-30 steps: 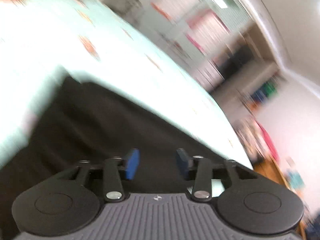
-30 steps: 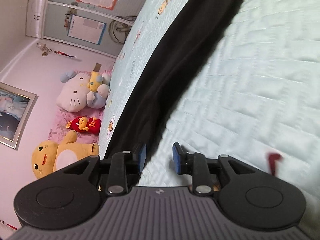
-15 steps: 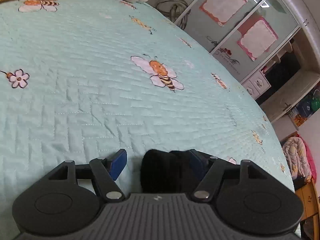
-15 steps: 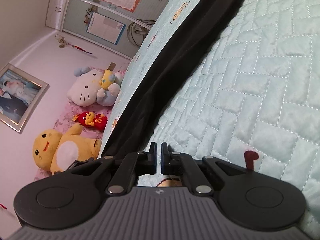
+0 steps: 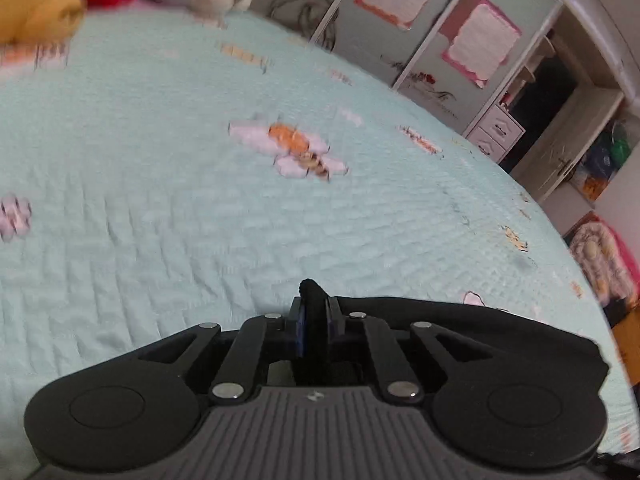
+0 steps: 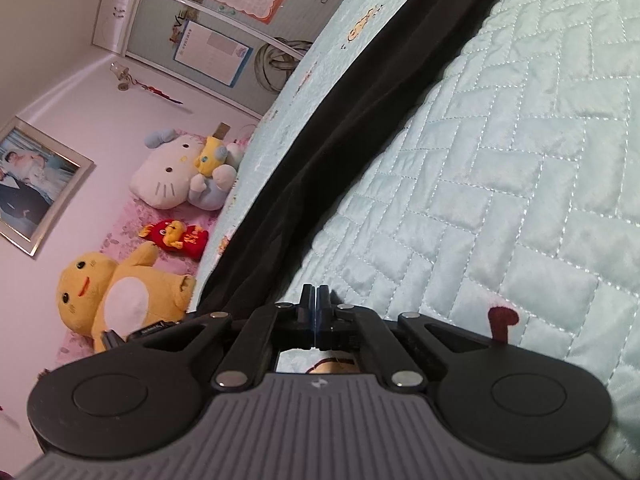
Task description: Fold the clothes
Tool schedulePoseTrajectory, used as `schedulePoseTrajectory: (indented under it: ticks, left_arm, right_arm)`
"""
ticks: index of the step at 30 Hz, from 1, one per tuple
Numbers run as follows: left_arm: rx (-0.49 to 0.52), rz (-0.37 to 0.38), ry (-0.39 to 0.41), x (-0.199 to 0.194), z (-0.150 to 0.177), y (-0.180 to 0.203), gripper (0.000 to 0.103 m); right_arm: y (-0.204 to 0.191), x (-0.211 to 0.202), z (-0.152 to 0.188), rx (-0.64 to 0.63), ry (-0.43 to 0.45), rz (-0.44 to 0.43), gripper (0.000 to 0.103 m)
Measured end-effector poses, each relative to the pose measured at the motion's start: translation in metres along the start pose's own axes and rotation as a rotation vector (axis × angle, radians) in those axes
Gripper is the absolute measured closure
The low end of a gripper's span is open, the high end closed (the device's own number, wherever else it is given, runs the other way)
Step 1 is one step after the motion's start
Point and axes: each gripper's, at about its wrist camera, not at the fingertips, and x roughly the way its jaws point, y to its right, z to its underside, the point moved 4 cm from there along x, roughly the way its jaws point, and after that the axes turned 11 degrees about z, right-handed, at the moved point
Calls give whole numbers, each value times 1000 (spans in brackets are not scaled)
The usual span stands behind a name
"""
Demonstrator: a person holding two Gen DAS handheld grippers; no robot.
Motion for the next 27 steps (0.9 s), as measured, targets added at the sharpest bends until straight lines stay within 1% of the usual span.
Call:
schedulePoseTrajectory:
  ticks: [1,2,5,7,8,10,12,13,14,15,18,19,20,22,24,25,27]
  left_arm:
    - [-14,-1,-3,0,2,-2,85]
    - [-32,-6,10,-5,3,-4,75]
    - [-122,20,84,-33,9,-10,59]
    - [-165,46,100,-56,18,-11,56]
    - [-172,67,84,-67,25,-9,56]
    - [-175,112,17,-81,44,-4,56]
    - [-159,124,-36,-93,65,1,56]
    - [-146,123,-58,-99,75,4,53]
    - [-137,126,-74,-105,85,6,51]
    - [-135,137,-80,-109,92,7,51]
    - [-121,148,-65,-116,107,10,53]
    - [-99,148,-52,-117,109,13,53]
    - [-70,148,-36,-119,110,18,53]
    - [-13,154,-7,-121,111,28,53]
    - [49,166,14,-121,111,40,49]
    - [83,177,14,-118,112,45,46]
    - [132,180,16,-115,115,53,45]
  right_arm:
    - [0,0,0,-1,0,0,103]
    - [0,0,0,-2,0,1,103]
    - [-1,1,0,-10,2,12,103]
    - [-3,1,1,-18,6,29,103]
    - [-5,1,2,-25,8,42,103]
    - [-11,1,3,-47,11,86,103]
    - [-25,-1,5,-83,27,163,103]
    - [-36,-3,9,-112,53,203,97]
    - [-48,-7,13,-144,83,242,90]
    - [-65,-10,20,-199,118,274,87]
    - [-129,-12,49,-417,190,296,84]
    - [-149,-7,59,-466,180,281,81]
    - [-169,-1,70,-507,158,259,76]
    - [-203,21,88,-558,70,224,73]
    - [-231,47,104,-590,-7,190,72]
    - [-244,60,111,-603,-40,175,72]
    - [-270,89,119,-625,-97,167,71]
